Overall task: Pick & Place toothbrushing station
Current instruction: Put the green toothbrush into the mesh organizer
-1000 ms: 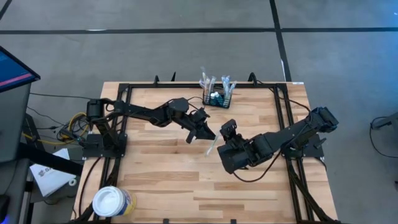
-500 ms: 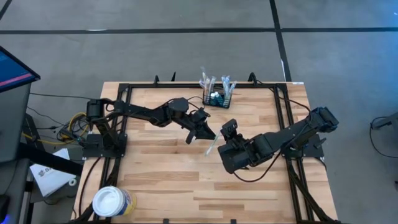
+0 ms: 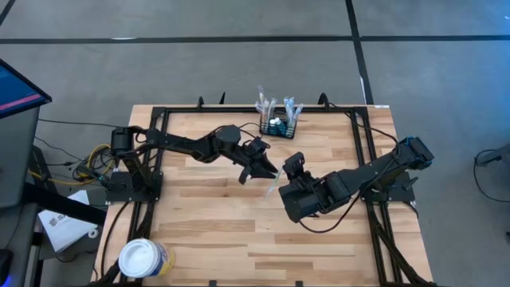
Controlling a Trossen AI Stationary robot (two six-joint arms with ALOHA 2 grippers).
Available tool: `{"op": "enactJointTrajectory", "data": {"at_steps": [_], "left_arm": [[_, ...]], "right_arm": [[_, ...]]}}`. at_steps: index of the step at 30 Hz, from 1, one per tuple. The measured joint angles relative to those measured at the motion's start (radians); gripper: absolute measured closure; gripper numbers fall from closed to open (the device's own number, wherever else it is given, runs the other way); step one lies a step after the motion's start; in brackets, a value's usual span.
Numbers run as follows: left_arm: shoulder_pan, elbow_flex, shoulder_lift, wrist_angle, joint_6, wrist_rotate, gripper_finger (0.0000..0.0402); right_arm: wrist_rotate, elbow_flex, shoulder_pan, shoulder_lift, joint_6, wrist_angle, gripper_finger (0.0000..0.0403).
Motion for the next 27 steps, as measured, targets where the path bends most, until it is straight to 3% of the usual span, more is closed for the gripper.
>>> {"op": "enactJointTrajectory", "data": {"at_steps": [7, 13, 20, 27], "left_arm": [[0.000, 0.000, 0.000, -0.037, 0.006, -0.099, 0.0210], [0.000, 0.000, 0.000, -0.035, 0.078, -0.115, 0.0186], [-0.005, 0.000, 0.000, -0.061, 0.078, -0.114, 0.0191], [-0.005, 0.000, 0.000, -0.079, 0.088, -0.133, 0.0227]], "right_arm": [[0.011, 0.000, 0.000, 0.000, -0.034, 0.041, 0.0403], [0.027, 0.000, -0.001, 0.000, -0.037, 0.045, 0.0403], [0.055, 0.000, -0.011, 0.000, -0.060, 0.046, 0.0403], [0.056, 0.000, -0.022, 0.000, -0.054, 0.048, 0.0403]]}}
